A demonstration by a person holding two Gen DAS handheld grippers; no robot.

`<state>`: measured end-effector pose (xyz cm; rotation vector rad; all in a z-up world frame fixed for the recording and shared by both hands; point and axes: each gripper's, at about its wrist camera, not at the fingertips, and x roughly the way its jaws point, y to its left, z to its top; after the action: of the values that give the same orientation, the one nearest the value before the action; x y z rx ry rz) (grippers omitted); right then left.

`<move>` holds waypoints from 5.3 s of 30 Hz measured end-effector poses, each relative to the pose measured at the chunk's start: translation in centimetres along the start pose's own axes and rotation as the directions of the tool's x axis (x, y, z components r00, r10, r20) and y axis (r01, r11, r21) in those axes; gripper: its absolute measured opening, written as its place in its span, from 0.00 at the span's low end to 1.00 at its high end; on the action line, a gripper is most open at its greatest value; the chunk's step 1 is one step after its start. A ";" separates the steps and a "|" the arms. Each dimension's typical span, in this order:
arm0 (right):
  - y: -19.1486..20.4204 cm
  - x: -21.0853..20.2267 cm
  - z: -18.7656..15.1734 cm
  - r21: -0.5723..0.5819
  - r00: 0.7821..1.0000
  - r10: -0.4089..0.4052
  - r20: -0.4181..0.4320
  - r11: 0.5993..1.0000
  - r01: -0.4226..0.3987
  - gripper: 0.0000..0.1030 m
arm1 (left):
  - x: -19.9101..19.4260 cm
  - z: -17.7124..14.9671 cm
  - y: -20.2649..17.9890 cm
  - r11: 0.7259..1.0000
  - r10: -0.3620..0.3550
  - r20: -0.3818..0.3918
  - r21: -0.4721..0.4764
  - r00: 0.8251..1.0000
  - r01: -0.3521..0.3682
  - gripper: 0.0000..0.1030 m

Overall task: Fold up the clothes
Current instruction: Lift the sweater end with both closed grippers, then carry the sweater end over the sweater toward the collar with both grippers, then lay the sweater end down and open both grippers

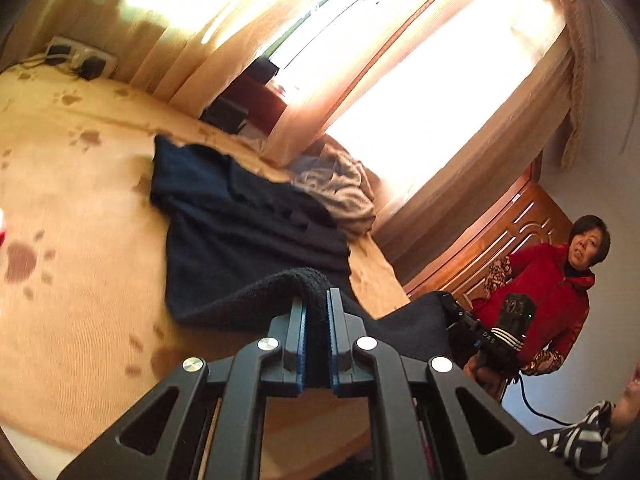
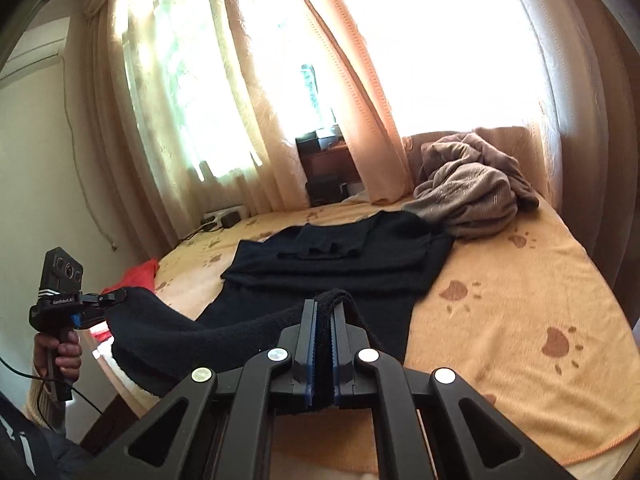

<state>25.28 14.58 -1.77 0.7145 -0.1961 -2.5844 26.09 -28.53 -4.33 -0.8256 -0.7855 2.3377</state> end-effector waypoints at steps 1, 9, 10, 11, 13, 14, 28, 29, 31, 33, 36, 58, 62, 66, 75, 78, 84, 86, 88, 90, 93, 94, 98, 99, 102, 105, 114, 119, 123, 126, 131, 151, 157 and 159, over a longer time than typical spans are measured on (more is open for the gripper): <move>-0.4 0.8 0.8 0.003 1.000 -0.005 0.003 1.000 0.005 0.06 | 0.5 1.0 0.0 1.000 -0.002 0.004 0.003 1.000 0.002 0.10; -3.3 7.0 7.1 0.025 0.999 -0.047 0.025 0.999 0.046 0.06 | 6.8 8.9 1.7 0.998 0.015 0.012 -0.054 1.000 -0.014 0.10; -3.6 7.8 7.9 0.028 0.998 -0.052 0.027 0.998 0.052 0.06 | 7.7 9.9 2.1 0.998 0.018 0.014 -0.065 1.000 -0.017 0.10; -4.1 9.0 8.7 0.031 0.998 -0.061 0.023 0.998 0.061 0.06 | 8.8 11.0 2.6 0.997 0.023 0.016 -0.078 1.000 -0.021 0.10; -5.4 12.1 10.3 0.036 0.996 -0.083 0.008 0.996 0.083 0.06 | 11.0 12.9 4.1 0.994 0.036 0.012 -0.104 0.999 -0.034 0.10; -6.0 13.6 11.1 0.038 0.996 -0.094 0.000 0.995 0.094 0.06 | 12.2 13.8 4.9 0.992 0.045 0.006 -0.119 0.999 -0.044 0.10; -13.1 29.5 12.6 0.106 0.964 -0.178 -0.196 0.974 0.202 0.06 | 23.7 18.6 16.0 0.936 0.163 -0.092 -0.300 0.982 -0.184 0.10; -13.3 30.0 12.6 0.110 0.962 -0.182 -0.206 0.972 0.207 0.06 | 23.9 18.6 16.3 0.933 0.165 -0.095 -0.306 0.982 -0.187 0.10; -13.9 30.9 12.4 0.132 0.956 -0.184 -0.230 0.967 0.218 0.06 | 24.7 18.6 17.2 0.924 0.160 -0.108 -0.333 0.981 -0.187 0.11; -14.5 31.7 12.3 0.166 0.948 -0.182 -0.260 0.959 0.230 0.07 | 25.4 18.7 18.3 0.909 0.151 -0.122 -0.373 0.981 -0.186 0.16; -15.4 32.5 12.1 0.227 0.942 -0.145 -0.302 0.949 0.218 0.07 | 26.0 18.8 19.2 0.893 0.129 -0.127 -0.417 0.984 -0.171 0.21; -8.7 28.3 12.8 0.004 0.975 -0.140 -0.171 0.990 0.143 0.84 | 22.6 17.7 10.9 0.980 0.136 -0.120 -0.125 0.983 -0.151 0.80; -5.7 32.2 12.1 -0.127 0.959 -0.130 -0.253 0.987 0.100 0.84 | 26.1 16.6 9.7 0.981 0.179 -0.164 -0.051 0.970 -0.189 0.80; -6.2 35.8 10.9 -0.209 0.910 -0.234 -0.342 0.963 0.169 0.84 | 26.8 16.0 12.9 0.942 0.315 -0.155 -0.072 0.936 -0.329 0.66; -7.3 36.3 9.9 -0.259 0.872 -0.316 -0.375 0.938 0.229 0.88 | 25.1 15.6 15.1 0.921 0.369 -0.148 -0.075 0.918 -0.383 0.15; -7.5 35.3 10.4 -0.216 0.892 -0.281 -0.354 0.953 0.214 0.88 | 25.1 16.3 14.2 0.917 0.376 -0.157 -0.081 0.913 -0.392 0.37; -7.6 35.1 12.0 -0.167 0.904 -0.303 -0.302 0.950 0.263 0.88 | 27.1 18.9 10.7 0.877 0.479 -0.056 0.052 0.876 -0.477 0.81; -8.1 36.2 11.7 -0.164 0.887 -0.319 -0.334 0.946 0.278 0.88 | 28.5 19.4 10.9 0.843 0.537 -0.066 0.077 0.841 -0.532 0.85; -8.6 37.3 11.2 -0.175 0.863 -0.347 -0.368 0.937 0.302 0.88 | 30.0 19.5 12.3 0.817 0.577 -0.108 0.060 0.810 -0.574 0.86; -8.3 37.7 10.9 -0.197 0.856 -0.351 -0.379 0.935 0.296 0.92 | 30.5 18.9 13.9 0.800 0.599 -0.128 0.058 0.791 -0.597 0.87; -8.0 37.6 10.5 -0.222 0.852 -0.363 -0.377 0.929 0.297 0.96 | 29.9 18.5 14.0 0.790 0.612 -0.089 0.098 0.786 -0.605 0.88; -8.0 37.6 10.4 -0.226 0.853 -0.362 -0.377 0.929 0.294 0.97 | 29.9 18.4 14.0 0.785 0.619 -0.087 0.104 0.780 -0.611 0.87; -7.9 37.5 10.0 -0.231 0.854 -0.364 -0.372 0.927 0.295 0.99 | 30.6 18.1 13.7 0.746 0.664 -0.083 0.134 0.743 -0.652 0.88; -7.9 37.3 10.0 -0.227 0.857 -0.364 -0.364 0.928 0.297 0.99 | 30.9 18.1 13.5 0.733 0.679 -0.080 0.143 0.730 -0.665 0.88; -7.0 35.5 9.8 -0.210 0.880 -0.370 -0.297 0.925 0.317 0.99 | 30.7 17.5 12.7 0.679 0.730 -0.044 0.162 0.682 -0.716 0.88; -5.4 32.4 9.2 -0.188 0.915 -0.320 -0.246 0.942 0.279 0.99 | 29.7 16.4 11.3 0.618 0.774 0.018 0.195 0.633 -0.762 0.88; -5.0 30.6 4.5 -0.185 0.908 -0.252 -0.333 0.962 0.199 0.99 | 28.7 12.7 7.7 0.511 0.810 0.130 0.324 0.572 -0.796 0.99; -5.7 30.5 4.2 -0.167 0.918 -0.217 -0.332 0.971 0.169 0.99 | 28.7 12.4 8.0 0.483 0.832 0.114 0.335 0.544 -0.809 0.99; -5.7 30.4 4.0 -0.166 0.918 -0.213 -0.335 0.972 0.165 0.99 | 28.4 12.4 8.1 0.487 0.835 0.098 0.328 0.542 -0.810 0.99; -5.7 30.4 3.9 -0.164 0.919 -0.211 -0.333 0.973 0.164 0.99 | 28.5 12.4 8.1 0.484 0.838 0.094 0.329 0.538 -0.811 0.99; -5.8 29.9 4.1 -0.146 0.923 -0.208 -0.324 0.975 0.169 0.99 | 28.2 12.1 7.9 0.489 0.840 0.080 0.318 0.537 -0.812 0.99; -7.9 21.0 0.8 -0.088 0.919 -0.142 -0.368 0.989 0.118 0.99 | 21.9 10.4 8.2 0.693 0.717 -0.077 0.180 0.692 -0.698 1.00; -15.8 17.0 0.9 0.353 0.958 -0.093 -0.270 0.916 0.188 0.99 | 22.0 9.6 6.8 0.716 0.693 -0.095 0.210 0.715 -0.666 1.00; -17.0 17.1 0.8 0.399 0.959 -0.091 -0.269 0.896 0.197 0.99 | 22.4 9.4 6.2 0.723 0.683 -0.099 0.228 0.723 -0.652 1.00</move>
<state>5.28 21.88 -13.10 1.2381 -0.6621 -2.5841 2.85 -21.62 -10.77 -1.3965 -0.1839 2.8378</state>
